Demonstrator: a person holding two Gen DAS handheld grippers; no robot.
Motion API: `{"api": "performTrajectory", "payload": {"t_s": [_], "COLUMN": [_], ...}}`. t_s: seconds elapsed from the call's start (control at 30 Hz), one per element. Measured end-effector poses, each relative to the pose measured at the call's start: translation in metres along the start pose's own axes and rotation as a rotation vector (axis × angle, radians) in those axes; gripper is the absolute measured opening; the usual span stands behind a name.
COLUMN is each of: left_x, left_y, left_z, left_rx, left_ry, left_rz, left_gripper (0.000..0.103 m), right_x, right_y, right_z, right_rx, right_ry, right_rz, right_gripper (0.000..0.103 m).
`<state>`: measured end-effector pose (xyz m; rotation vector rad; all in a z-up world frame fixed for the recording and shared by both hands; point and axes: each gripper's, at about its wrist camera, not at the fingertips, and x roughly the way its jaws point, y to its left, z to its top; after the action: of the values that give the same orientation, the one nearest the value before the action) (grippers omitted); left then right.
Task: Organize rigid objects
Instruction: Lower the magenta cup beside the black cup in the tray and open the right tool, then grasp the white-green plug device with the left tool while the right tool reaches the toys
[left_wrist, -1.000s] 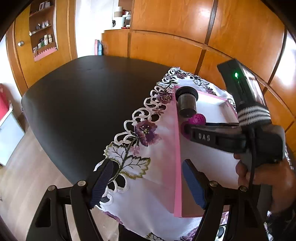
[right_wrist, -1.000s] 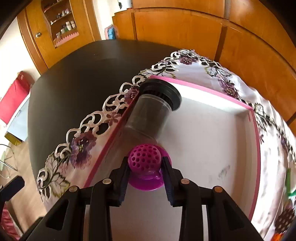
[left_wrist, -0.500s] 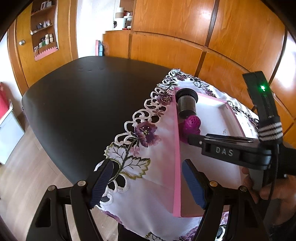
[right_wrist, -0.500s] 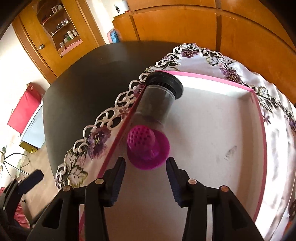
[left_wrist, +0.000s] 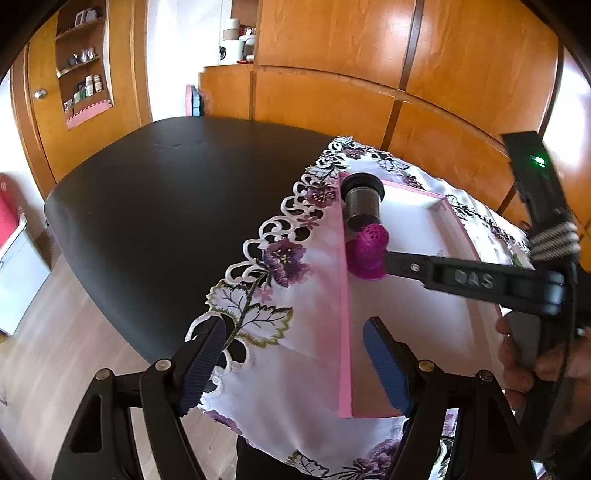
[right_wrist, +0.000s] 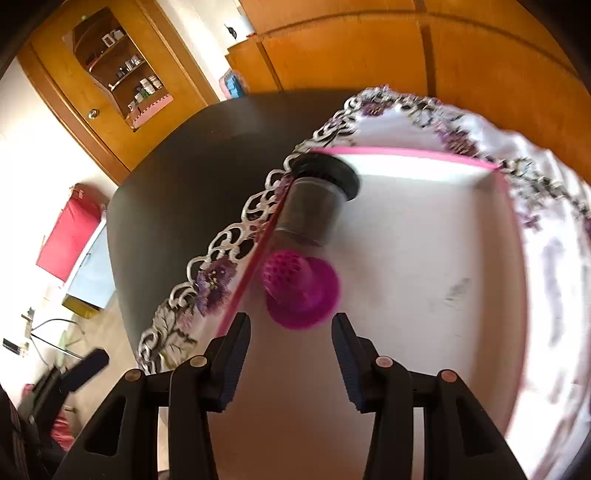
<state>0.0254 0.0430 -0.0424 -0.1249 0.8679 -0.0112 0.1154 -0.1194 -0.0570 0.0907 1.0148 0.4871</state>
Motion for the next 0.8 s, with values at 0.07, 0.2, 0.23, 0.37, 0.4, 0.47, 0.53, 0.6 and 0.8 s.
{"api": "performTrajectory", "payload": {"t_s": [0.07, 0.2, 0.23, 0.37, 0.4, 0.47, 0.53, 0.6, 0.8], "left_x": [-0.002, -0.004, -0.005, -0.006, -0.007, -0.008, -0.009, -0.009, -0.009], "left_y": [-0.003, -0.009, -0.011, -0.019, -0.021, -0.027, -0.032, -0.037, -0.057], "left_z": [0.000, 0.000, 0.000, 0.000, -0.001, -0.001, -0.001, -0.002, -0.003], "left_rx": [0.005, 0.021, 0.026, 0.045, 0.052, 0.068, 0.083, 0.099, 0.154], "left_ry": [-0.005, -0.009, -0.009, -0.010, -0.010, -0.010, -0.009, -0.006, 0.003], "left_rz": [-0.005, -0.012, -0.014, -0.018, -0.020, -0.024, -0.031, -0.041, -0.061], "left_gripper": [0.078, 0.078, 0.077, 0.078, 0.078, 0.078, 0.078, 0.078, 0.078], "right_x": [-0.011, -0.027, -0.030, -0.046, -0.049, -0.056, -0.065, -0.076, -0.114], "right_y": [-0.002, -0.007, -0.008, -0.016, -0.016, -0.020, -0.026, -0.036, -0.083], "right_z": [-0.005, -0.014, -0.016, -0.025, -0.027, -0.029, -0.032, -0.035, -0.045], "right_rx": [-0.014, -0.029, -0.030, -0.031, -0.030, -0.026, -0.026, -0.018, 0.043], "right_ry": [-0.018, -0.050, -0.057, -0.086, -0.092, -0.104, -0.118, -0.132, -0.173], "right_rz": [-0.028, -0.064, -0.068, -0.093, -0.096, -0.103, -0.118, -0.135, -0.208], "right_gripper": [0.046, 0.046, 0.046, 0.046, 0.046, 0.046, 0.046, 0.046, 0.046]}}
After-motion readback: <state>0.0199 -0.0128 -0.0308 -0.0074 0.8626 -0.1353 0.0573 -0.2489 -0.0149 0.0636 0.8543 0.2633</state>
